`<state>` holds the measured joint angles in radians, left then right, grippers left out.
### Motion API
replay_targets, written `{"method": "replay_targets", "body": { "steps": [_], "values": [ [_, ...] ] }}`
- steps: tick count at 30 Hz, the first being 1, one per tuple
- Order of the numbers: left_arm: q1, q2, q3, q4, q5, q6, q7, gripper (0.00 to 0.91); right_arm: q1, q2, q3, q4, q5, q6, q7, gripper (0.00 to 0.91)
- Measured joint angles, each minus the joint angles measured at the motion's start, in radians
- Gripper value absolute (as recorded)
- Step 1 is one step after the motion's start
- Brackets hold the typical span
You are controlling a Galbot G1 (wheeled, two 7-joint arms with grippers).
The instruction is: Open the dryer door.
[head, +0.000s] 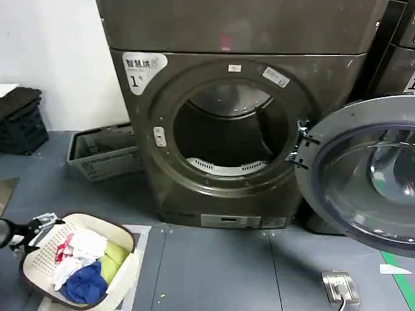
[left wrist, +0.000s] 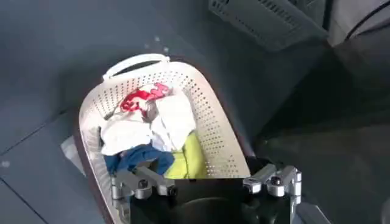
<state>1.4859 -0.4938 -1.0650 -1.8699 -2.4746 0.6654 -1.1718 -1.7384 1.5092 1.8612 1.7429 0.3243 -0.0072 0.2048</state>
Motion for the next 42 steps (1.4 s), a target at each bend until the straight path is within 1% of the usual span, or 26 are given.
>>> {"method": "replay_targets", "body": {
  "steps": [4, 14, 21, 25, 32, 42],
  "values": [
    [-0.002, 0.001, -0.001, 0.007, -0.004, 0.004, -0.002, 0.907, -0.001, -0.001, 0.000, -0.003, 0.001, -0.009, 0.004, 0.907],
    [-0.004, 0.000, 0.000, 0.028, -0.006, 0.016, -0.006, 0.907, -0.002, -0.001, 0.000, -0.007, 0.001, -0.008, 0.004, 0.907],
    [-0.008, -0.003, 0.007, 0.029, -0.011, 0.030, -0.012, 0.907, -0.002, -0.001, -0.001, -0.005, 0.002, -0.002, 0.003, 0.907],
    [-0.011, -0.003, 0.009, 0.031, -0.029, 0.051, -0.021, 0.907, -0.004, 0.001, 0.001, -0.006, 0.004, 0.020, -0.010, 0.907],
    [-0.023, 0.001, 0.031, 0.040, -0.023, 0.068, -0.025, 0.907, -0.004, 0.003, 0.001, -0.003, 0.003, 0.019, -0.012, 0.907],
    [-0.041, 0.008, 0.061, 0.040, -0.013, 0.071, -0.023, 0.907, -0.007, 0.004, 0.004, -0.003, 0.003, 0.021, -0.013, 0.907]
  ]
}}
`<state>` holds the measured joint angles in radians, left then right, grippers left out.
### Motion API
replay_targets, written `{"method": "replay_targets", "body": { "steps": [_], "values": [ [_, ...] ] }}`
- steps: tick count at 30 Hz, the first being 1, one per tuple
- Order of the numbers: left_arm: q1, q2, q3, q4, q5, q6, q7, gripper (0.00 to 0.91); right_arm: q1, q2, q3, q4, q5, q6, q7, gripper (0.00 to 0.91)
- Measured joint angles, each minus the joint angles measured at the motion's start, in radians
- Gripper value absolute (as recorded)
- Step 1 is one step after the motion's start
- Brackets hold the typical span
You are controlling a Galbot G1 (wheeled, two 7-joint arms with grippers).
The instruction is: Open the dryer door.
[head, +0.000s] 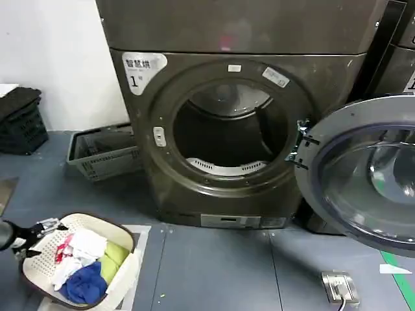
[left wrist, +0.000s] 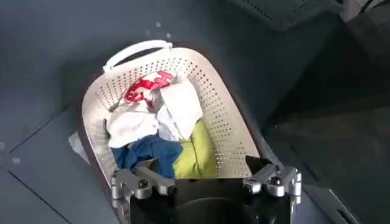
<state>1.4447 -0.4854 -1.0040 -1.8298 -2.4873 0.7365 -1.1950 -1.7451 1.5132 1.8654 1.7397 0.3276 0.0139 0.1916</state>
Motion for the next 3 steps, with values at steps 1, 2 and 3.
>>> {"method": "replay_targets", "body": {
  "steps": [1, 2, 3],
  "values": [
    [0.000, 0.000, 0.000, 0.000, 0.000, 0.000, 0.000, 0.907, 0.000, 0.000, 0.000, 0.000, 0.000, 0.000, 0.000, 0.907],
    [0.000, 0.000, 0.000, 0.000, 0.000, 0.000, 0.000, 0.907, 0.000, 0.000, 0.000, 0.000, 0.000, 0.000, 0.000, 0.907],
    [0.000, 0.000, 0.000, 0.001, 0.000, 0.000, 0.001, 0.907, 0.000, 0.001, 0.000, 0.000, 0.000, 0.001, 0.000, 0.907]
  ]
}}
